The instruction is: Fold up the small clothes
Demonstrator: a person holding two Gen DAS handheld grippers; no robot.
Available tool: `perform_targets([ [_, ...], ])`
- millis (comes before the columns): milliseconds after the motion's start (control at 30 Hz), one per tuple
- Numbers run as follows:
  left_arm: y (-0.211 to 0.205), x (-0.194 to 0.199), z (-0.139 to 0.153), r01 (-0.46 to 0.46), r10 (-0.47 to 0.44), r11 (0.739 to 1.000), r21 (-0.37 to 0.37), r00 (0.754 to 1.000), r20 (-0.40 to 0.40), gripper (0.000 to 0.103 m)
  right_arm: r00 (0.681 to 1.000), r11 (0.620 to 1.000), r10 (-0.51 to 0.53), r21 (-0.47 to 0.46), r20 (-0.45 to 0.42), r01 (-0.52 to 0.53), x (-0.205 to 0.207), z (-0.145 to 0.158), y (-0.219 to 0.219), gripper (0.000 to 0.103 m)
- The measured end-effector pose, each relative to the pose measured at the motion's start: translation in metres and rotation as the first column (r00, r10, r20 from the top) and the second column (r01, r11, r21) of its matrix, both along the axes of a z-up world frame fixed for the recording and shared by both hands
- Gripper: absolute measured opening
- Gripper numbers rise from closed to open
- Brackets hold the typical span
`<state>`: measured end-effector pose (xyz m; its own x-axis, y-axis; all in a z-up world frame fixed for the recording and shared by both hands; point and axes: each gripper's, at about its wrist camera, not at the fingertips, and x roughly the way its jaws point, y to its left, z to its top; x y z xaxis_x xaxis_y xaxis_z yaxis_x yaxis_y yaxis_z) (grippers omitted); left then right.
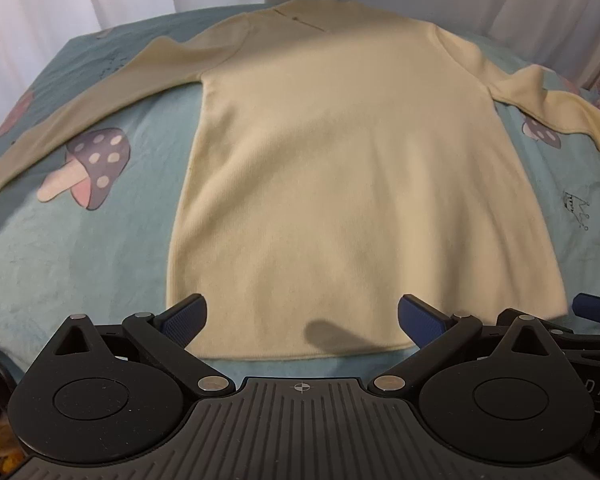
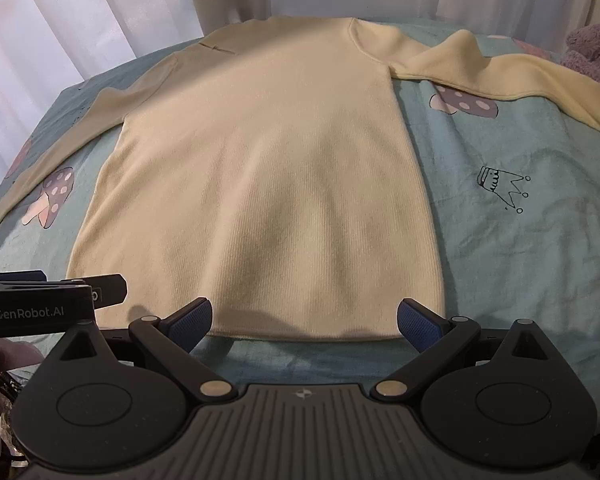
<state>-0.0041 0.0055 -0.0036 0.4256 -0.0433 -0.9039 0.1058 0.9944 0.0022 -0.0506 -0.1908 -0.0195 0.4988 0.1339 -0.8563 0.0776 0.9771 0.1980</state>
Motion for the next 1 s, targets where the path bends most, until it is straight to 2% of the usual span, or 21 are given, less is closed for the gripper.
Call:
perform_targets([
  [133,-0.001,0.006,-0.001,0.002,-0.002,1.000,-0.021,1.000,-0.001,0.103,0.999,0.996,-0.007,0.094,0.051,0.002,-0.001,0.000,-0.010,0.099],
  [200,0.000,0.009,-0.001,-0.004,0.004,0.999,-0.038,1.000,0.006,0.103,0.991,0.987,-0.035,0.158,0.127,0.015,-0.002,0.000,-0.022,0.099],
  [267,0.001,0.014,0.000,-0.013,0.015,0.998,-0.057,1.000,0.023,0.103,0.975,0.965,-0.079,0.262,0.207,0.022,-0.004,-0.007,-0.043,0.099],
  [333,0.001,0.018,0.000,-0.025,0.028,0.998,-0.062,0.998,0.057,0.103,0.976,0.943,-0.080,0.333,0.201,0.009,0.005,-0.016,-0.066,0.099],
  [400,0.002,0.022,0.001,-0.025,0.033,0.998,-0.064,0.991,0.127,0.103,0.967,0.944,-0.162,0.315,0.195,0.095,0.015,-0.016,-0.094,0.099],
  [433,0.002,0.024,0.002,-0.026,0.035,0.998,-0.065,0.987,0.155,0.103,0.951,0.942,-0.217,0.303,0.221,0.145,0.018,-0.014,-0.111,0.099],
  [500,0.002,0.030,0.002,-0.036,0.051,0.997,-0.074,0.977,0.208,0.103,0.890,0.914,-0.355,0.304,0.285,0.268,0.023,-0.012,-0.155,0.099],
  [567,0.000,0.040,-0.001,-0.053,0.070,0.995,-0.085,0.975,0.209,0.103,0.825,0.863,-0.483,0.320,0.294,0.391,0.032,-0.011,-0.202,0.098],
  [600,-0.001,0.045,-0.003,-0.060,0.077,0.994,-0.090,0.977,0.198,0.103,0.779,0.828,-0.546,0.336,0.308,0.448,0.036,-0.013,-0.227,0.093],
  [633,-0.003,0.050,-0.005,-0.068,0.084,0.993,-0.094,0.979,0.187,0.103,0.740,0.799,-0.592,0.354,0.321,0.486,0.040,-0.017,-0.251,0.080],
  [667,-0.005,0.055,-0.008,-0.074,0.090,0.993,-0.096,0.980,0.178,0.103,0.699,0.760,-0.642,0.378,0.313,0.529,0.045,-0.022,-0.274,0.072],
  [733,-0.011,0.062,-0.013,-0.077,0.092,0.992,-0.096,0.982,0.165,0.103,0.632,0.673,-0.729,0.440,0.262,0.594,0.059,-0.037,-0.320,0.044],
  [800,-0.017,0.068,-0.017,-0.078,0.093,0.992,-0.098,0.983,0.156,0.103,0.572,0.586,-0.797,0.479,0.195,0.654,0.074,-0.055,-0.357,0.034],
  [833,-0.020,0.071,-0.019,-0.075,0.090,0.992,-0.100,0.984,0.153,0.103,0.549,0.557,-0.817,0.491,0.176,0.670,0.081,-0.063,-0.369,0.028],
  [900,-0.024,0.075,-0.022,-0.079,0.095,0.991,-0.112,0.985,0.145,0.103,0.516,0.505,-0.846,0.512,0.135,0.695,0.096,-0.079,-0.389,0.024],
  [1000,-0.026,0.080,-0.025,-0.097,0.114,0.986,-0.136,0.985,0.130,0.103,0.502,0.477,-0.859,0.523,0.104,0.707,0.113,-0.094,-0.402,0.022],
])
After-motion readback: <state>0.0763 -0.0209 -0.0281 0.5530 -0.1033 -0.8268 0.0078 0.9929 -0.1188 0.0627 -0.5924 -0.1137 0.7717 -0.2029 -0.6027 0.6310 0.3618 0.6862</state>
